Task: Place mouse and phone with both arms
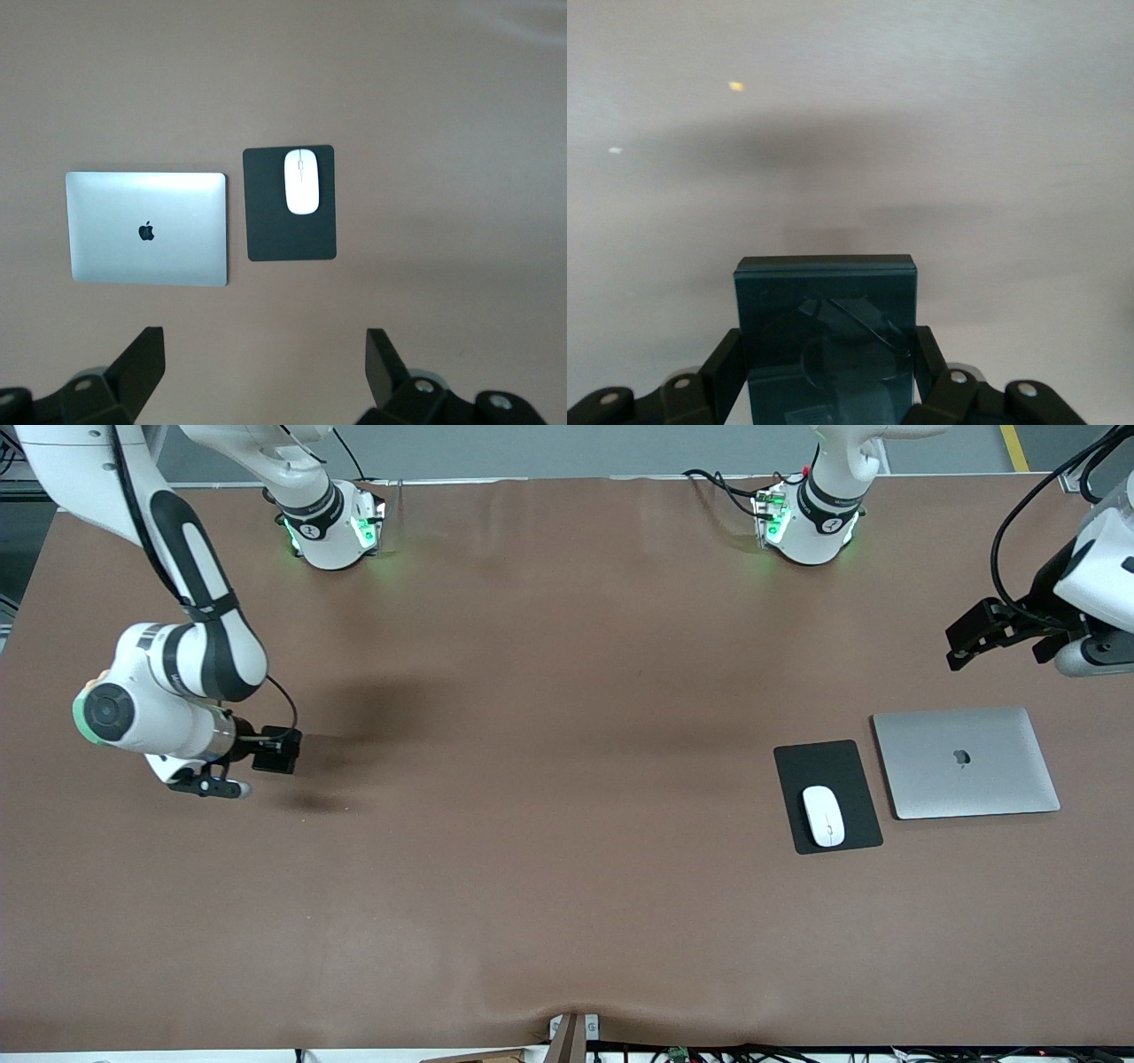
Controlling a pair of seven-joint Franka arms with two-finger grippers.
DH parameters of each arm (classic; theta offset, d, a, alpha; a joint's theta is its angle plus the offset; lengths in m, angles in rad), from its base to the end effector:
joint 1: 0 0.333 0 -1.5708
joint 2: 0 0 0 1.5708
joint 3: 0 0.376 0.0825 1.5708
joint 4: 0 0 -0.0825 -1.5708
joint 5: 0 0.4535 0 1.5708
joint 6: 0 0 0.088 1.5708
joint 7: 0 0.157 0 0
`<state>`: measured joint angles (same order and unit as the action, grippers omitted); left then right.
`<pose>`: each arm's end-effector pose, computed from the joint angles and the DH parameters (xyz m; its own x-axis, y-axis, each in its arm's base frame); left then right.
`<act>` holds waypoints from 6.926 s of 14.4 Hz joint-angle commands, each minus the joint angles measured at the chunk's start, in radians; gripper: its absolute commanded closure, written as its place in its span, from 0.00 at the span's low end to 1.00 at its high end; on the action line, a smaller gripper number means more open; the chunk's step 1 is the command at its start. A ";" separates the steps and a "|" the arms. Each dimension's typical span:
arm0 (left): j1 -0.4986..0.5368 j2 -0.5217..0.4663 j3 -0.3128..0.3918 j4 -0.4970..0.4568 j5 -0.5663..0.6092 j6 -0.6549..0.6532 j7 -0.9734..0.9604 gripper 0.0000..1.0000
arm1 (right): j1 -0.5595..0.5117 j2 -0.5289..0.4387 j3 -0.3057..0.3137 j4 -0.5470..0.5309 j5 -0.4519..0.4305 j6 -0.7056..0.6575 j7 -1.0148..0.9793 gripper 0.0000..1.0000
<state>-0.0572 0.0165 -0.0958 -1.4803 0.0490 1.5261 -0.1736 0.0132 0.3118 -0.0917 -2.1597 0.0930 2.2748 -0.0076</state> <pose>0.6213 -0.0873 0.6693 0.9991 0.0228 0.0371 0.0243 -0.9988 -0.0415 0.5947 -0.0423 0.1910 0.9723 -0.1304 -0.1940 -0.1389 -0.9898 -0.0313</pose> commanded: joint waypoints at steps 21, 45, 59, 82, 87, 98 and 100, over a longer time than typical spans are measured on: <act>0.037 -0.084 0.018 -0.029 -0.110 -0.144 0.040 0.00 | -0.124 -0.008 0.016 -0.158 -0.012 0.266 -0.184 0.00; 0.023 -0.035 0.011 -0.008 -0.100 -0.118 0.039 0.00 | -0.024 0.020 0.010 0.886 -0.018 -0.607 -0.175 0.00; 0.020 -0.027 0.001 -0.009 -0.101 -0.118 0.040 0.00 | -0.028 -0.376 -0.031 0.620 -0.064 -0.864 -0.175 0.00; 0.025 -0.030 -0.036 -0.008 0.006 -0.116 0.013 0.00 | 0.001 -0.392 -0.013 0.595 -0.127 -0.879 -0.097 0.00; 0.031 -0.055 -0.036 -0.020 0.023 -0.050 0.026 0.00 | 0.001 -0.393 -0.019 0.597 -0.125 -0.896 -0.098 0.00; 0.073 -0.049 -0.035 -0.074 0.020 0.062 0.034 0.00 | -0.004 -0.390 -0.022 0.604 -0.118 -0.891 -0.097 0.00; 0.074 -0.053 -0.032 -0.052 0.009 0.037 0.032 0.00 | -0.009 -0.390 -0.022 0.604 -0.116 -0.890 -0.097 0.00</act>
<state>0.0120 -0.0085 -0.1240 -1.5474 0.0551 1.5861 -0.1485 0.0153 -0.0578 -0.1170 -1.5426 -0.0194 1.3845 -0.1118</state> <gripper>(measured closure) 0.000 0.000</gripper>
